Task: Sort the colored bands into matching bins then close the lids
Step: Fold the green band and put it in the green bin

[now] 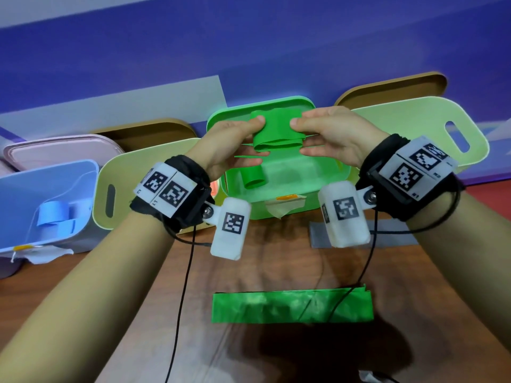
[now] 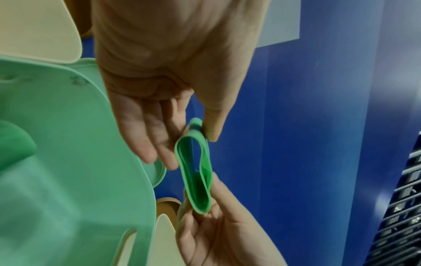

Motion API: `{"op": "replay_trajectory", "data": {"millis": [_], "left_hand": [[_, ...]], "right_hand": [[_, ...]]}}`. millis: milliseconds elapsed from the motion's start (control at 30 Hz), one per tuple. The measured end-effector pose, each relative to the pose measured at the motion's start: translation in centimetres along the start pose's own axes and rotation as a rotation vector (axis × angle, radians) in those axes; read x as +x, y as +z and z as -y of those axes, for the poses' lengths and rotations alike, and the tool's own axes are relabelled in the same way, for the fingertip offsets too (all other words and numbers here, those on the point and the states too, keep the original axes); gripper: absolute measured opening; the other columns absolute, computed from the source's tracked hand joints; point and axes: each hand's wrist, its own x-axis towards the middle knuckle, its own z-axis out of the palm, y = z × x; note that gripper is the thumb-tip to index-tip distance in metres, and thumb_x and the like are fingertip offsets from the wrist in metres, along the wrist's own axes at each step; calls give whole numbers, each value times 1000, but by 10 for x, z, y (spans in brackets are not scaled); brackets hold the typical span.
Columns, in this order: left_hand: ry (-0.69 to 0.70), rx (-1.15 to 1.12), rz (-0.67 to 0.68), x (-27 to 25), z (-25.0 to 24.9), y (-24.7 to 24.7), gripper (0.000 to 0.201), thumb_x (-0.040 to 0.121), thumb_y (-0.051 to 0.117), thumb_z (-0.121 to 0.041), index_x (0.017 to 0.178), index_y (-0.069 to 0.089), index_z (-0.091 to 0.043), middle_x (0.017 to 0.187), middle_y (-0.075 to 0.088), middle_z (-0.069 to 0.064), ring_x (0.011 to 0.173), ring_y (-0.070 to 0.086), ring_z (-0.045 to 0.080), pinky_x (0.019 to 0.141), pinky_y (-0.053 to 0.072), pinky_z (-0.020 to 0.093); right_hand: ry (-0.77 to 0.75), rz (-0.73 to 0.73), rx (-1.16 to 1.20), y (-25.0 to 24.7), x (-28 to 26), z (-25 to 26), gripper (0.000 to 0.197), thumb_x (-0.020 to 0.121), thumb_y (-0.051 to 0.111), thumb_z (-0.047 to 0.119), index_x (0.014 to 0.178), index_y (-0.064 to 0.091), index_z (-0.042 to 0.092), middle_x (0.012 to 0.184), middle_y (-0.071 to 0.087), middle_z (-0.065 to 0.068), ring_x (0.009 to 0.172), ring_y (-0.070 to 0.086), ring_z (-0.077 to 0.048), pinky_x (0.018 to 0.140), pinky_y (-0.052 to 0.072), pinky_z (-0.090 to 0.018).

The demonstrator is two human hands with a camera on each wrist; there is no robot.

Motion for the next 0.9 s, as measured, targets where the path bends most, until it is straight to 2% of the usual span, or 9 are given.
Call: {"op": "replay_trajectory", "data": {"millis": [200,333,467,500,667,733,800,833,900], "left_hand": [[-177,187,-25,22,2,12,12,94,54,-26,85,52,-18,76,54,-5,53,56,6,56,52,22],[-255,291,-7,48,-1,23,18,95,50,-28,80,47,-20,77,49,-7,67,52,7,59,47,23],[-294,399,-17,79,4,26,23,96,50,-28,77,43,-17,76,46,-3,63,51,8,56,45,24],[-305,418,-14,87,8,26,22,96,51,-27,78,43,-15,76,46,-3,62,51,9,55,46,25],[-360,495,-12,124,29,22,18,95,55,-23,90,48,-7,75,56,2,63,57,15,47,49,26],[-370,554,11,138,39,18,18,92,58,-25,85,53,-9,71,65,4,79,63,22,66,55,31],[-408,613,68,158,53,15,19,88,60,-29,78,57,-13,82,67,6,88,63,23,87,52,34],[-456,602,103,165,58,14,22,89,60,-31,78,58,-12,79,67,6,80,63,20,87,51,32],[-516,606,126,171,61,16,28,92,55,-30,74,55,-8,51,61,4,45,57,16,66,47,26]], "right_hand": [[54,-78,-184,-4,18,-8,28,85,66,13,105,48,17,80,53,2,64,51,-11,62,54,-24],[115,-109,-188,-8,34,-13,22,88,61,10,105,48,15,82,51,0,69,49,-11,71,54,-29],[166,-125,-235,-7,55,-22,24,89,58,7,110,47,11,100,51,-7,70,50,-12,52,53,-25],[177,-136,-253,-6,61,-24,26,89,58,6,112,47,10,102,50,-9,69,49,-12,53,53,-25],[288,-134,-371,2,91,-28,7,91,56,4,87,49,4,114,57,-18,70,54,-18,86,53,-37],[341,-106,-418,4,101,-32,13,92,54,8,105,52,4,127,55,-19,91,59,-25,95,49,-40],[382,-68,-470,4,110,-38,33,95,50,10,126,46,-2,135,49,-20,114,55,-31,98,47,-42],[402,-49,-471,2,116,-43,38,96,48,10,130,41,-5,136,47,-20,118,53,-33,99,46,-42],[439,-29,-474,0,122,-51,34,97,44,12,126,42,-5,119,53,-19,106,58,-35,97,47,-43]]}}
